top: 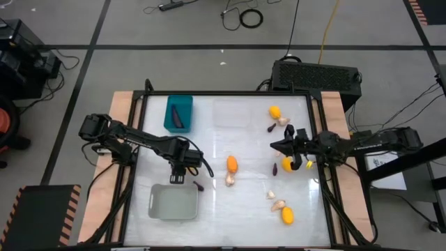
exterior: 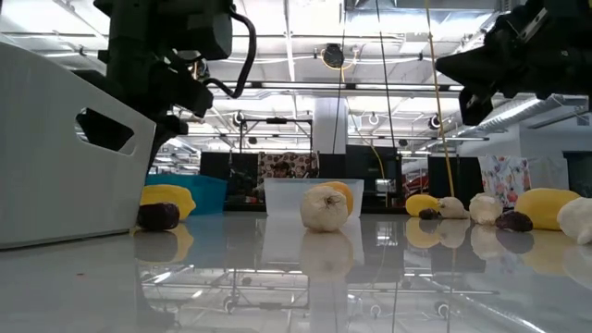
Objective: Sort produce into baskets
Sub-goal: Put the eggplant into the blue bin
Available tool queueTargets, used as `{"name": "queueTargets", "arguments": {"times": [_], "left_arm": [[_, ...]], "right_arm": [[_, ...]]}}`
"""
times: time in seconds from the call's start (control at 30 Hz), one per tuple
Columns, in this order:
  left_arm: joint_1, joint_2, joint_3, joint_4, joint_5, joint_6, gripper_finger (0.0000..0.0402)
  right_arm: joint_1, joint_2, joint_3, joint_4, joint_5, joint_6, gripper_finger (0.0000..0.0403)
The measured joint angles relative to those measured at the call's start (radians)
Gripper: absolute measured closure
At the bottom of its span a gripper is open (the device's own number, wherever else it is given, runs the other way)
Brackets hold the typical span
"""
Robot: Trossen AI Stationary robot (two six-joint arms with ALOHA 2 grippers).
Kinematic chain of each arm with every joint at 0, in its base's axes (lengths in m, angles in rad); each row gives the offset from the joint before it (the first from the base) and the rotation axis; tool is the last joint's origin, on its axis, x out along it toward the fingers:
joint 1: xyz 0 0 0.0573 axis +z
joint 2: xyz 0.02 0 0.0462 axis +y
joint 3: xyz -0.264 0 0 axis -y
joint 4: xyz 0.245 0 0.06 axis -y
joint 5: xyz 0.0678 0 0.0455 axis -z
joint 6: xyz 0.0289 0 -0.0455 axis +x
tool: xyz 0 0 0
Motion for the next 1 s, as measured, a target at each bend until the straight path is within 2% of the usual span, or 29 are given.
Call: {"name": "queueTargets", "arguments": {"times": [0.13,0.33,0.73,0.83,1.0], "left_arm": [[0.013,0.0,-0.018,-0.004,-0.011,0.0,0.0226],[0.03,0.0,-0.097,0.038,0.001,-0.001,0.0226],[0.034,0.0,-0.143,0.111,0.007,-0.004,0.0228],[0.034,0.0,-0.143,0.12,0.008,-0.003,0.0245],[0.034,0.0,-0.143,0.131,0.009,-0.004,0.0299]], "right_arm": [[0.018,0.075,0.074,-0.074,0.024,-0.048,0.0399],[0.036,0.198,0.131,-0.081,0.025,-0.077,0.0399],[0.035,0.33,0.163,0.003,0.026,-0.077,0.0399],[0.035,0.336,0.163,0.014,0.026,-0.077,0.0399],[0.035,0.336,0.163,0.029,0.026,-0.06,0.0399]]}}
